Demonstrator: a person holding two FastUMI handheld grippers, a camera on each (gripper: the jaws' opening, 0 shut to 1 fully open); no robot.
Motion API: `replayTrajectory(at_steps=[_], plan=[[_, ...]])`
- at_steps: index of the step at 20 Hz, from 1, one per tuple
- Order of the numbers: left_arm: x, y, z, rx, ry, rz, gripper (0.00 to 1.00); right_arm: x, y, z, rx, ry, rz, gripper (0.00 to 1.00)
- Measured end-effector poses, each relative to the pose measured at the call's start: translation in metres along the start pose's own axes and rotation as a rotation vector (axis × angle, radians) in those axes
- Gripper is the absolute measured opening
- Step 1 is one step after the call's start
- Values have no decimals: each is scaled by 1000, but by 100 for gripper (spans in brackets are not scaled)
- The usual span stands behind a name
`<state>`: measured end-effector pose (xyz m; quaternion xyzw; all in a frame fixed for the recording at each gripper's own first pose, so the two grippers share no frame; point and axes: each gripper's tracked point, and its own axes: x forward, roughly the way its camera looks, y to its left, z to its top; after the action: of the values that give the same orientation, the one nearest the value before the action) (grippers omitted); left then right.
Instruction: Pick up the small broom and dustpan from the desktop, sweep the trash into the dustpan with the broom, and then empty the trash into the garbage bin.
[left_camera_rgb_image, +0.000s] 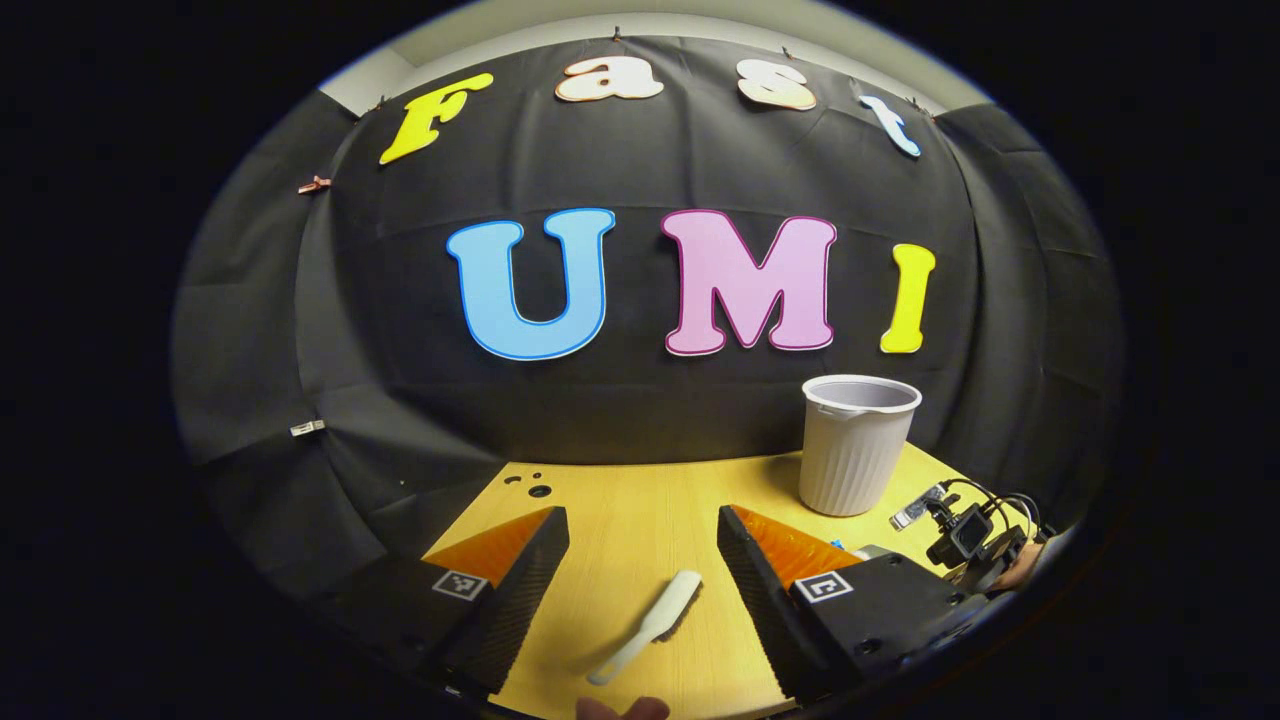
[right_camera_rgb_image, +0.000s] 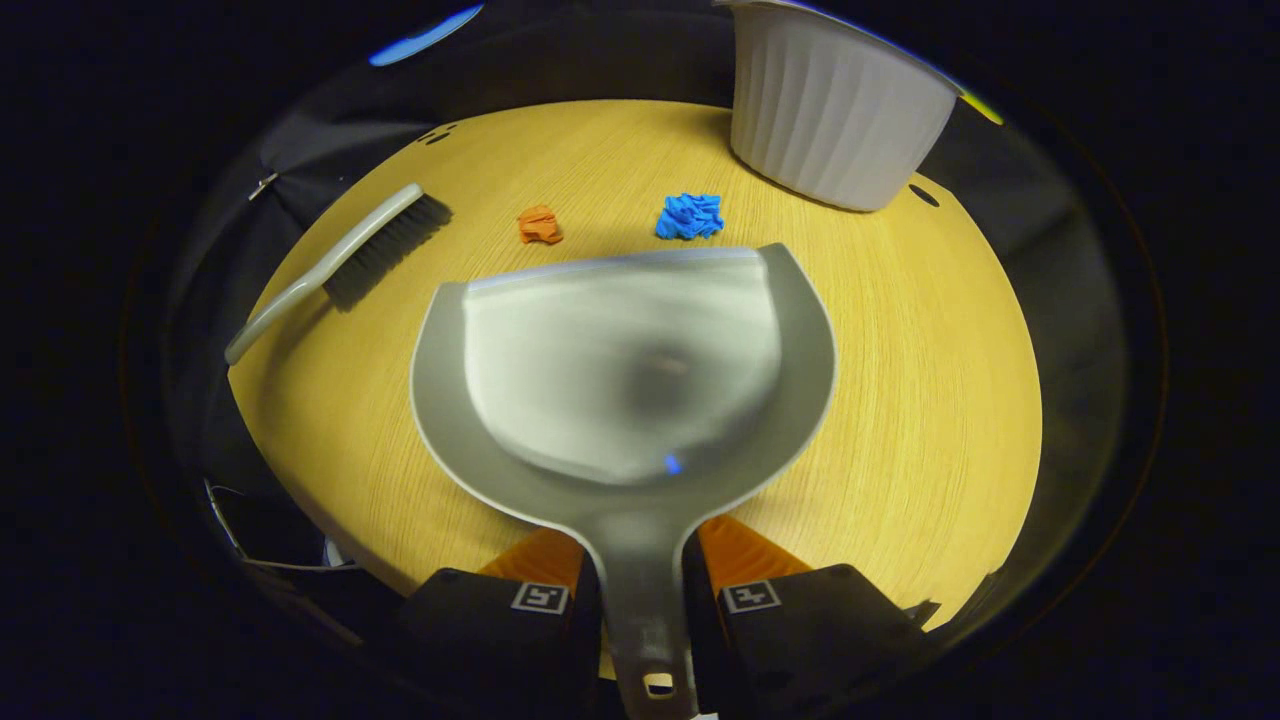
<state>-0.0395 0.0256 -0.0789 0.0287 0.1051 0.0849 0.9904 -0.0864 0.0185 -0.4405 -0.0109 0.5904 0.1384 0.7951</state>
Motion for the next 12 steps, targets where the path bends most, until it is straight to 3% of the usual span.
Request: replayTrajectory(at_steps=[2,3,7,8,12], plan=[[2,-1,-4,0,10,4,95,1,3,1,-7,-15,4,36],[3,-1,-5,1,16,5,95,-1,3,3,-12,-22,12,40],[13,2,-21,14,57,11,95,-9,-1,7,-58,-59,19,37],[15,2,-27,15,75,5,96,-14,-2,8,-83,-74,16,34],[25,-3,-58,38,174,-53,96,-42,-2,16,-162,-122,43,37]])
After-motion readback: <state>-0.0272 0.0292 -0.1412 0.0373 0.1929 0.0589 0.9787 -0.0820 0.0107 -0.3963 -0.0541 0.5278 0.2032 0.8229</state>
